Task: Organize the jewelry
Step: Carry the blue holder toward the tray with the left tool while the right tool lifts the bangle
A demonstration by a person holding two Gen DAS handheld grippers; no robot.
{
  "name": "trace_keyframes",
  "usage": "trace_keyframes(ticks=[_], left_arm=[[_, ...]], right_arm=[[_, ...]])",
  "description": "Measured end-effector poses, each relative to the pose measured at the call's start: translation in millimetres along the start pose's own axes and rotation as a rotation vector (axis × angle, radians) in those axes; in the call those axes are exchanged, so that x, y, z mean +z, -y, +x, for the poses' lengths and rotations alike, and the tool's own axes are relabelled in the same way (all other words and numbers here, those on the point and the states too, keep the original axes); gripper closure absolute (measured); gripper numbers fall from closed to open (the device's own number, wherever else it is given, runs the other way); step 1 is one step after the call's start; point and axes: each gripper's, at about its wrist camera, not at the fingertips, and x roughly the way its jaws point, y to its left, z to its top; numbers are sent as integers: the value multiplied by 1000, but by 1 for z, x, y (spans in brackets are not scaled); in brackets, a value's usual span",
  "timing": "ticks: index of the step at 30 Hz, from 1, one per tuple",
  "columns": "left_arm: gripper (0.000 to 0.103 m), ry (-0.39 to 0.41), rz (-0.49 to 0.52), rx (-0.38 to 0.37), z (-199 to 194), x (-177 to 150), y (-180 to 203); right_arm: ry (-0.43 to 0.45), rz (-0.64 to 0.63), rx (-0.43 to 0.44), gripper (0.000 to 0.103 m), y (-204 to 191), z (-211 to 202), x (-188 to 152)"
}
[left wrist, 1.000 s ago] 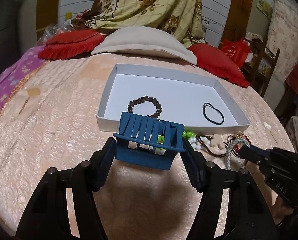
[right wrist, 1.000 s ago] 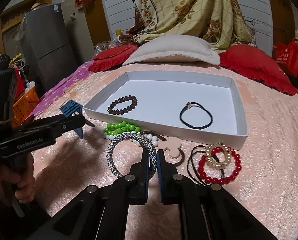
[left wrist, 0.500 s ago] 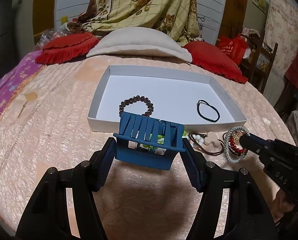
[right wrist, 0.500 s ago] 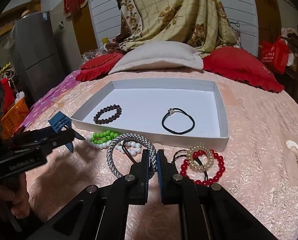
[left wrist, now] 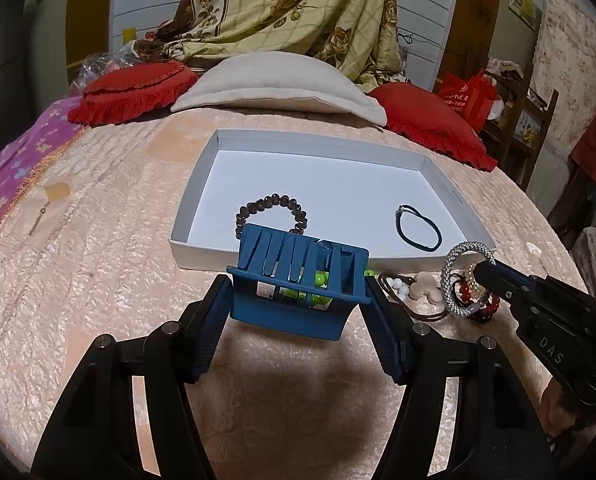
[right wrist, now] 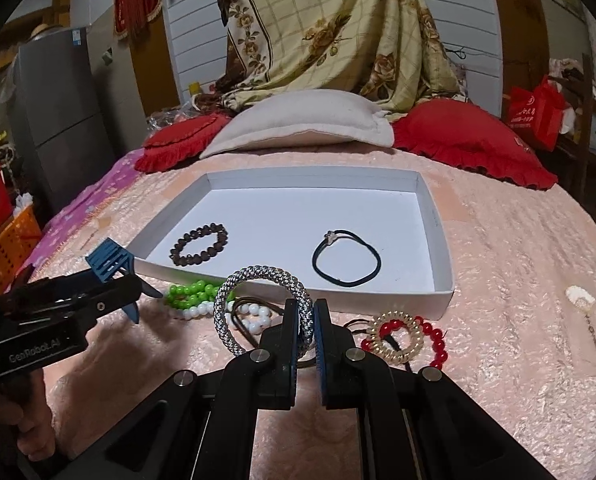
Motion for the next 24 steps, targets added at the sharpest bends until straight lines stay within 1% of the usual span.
trace_keyframes(ticks=[12, 24], left_arm=[[38, -1, -1, -10, 1, 1, 4], [38, -5, 1, 4, 3, 0, 6]], right_arm=[[8, 11, -15, 96, 1, -1, 2], [19, 15, -32, 96, 5, -7, 0]])
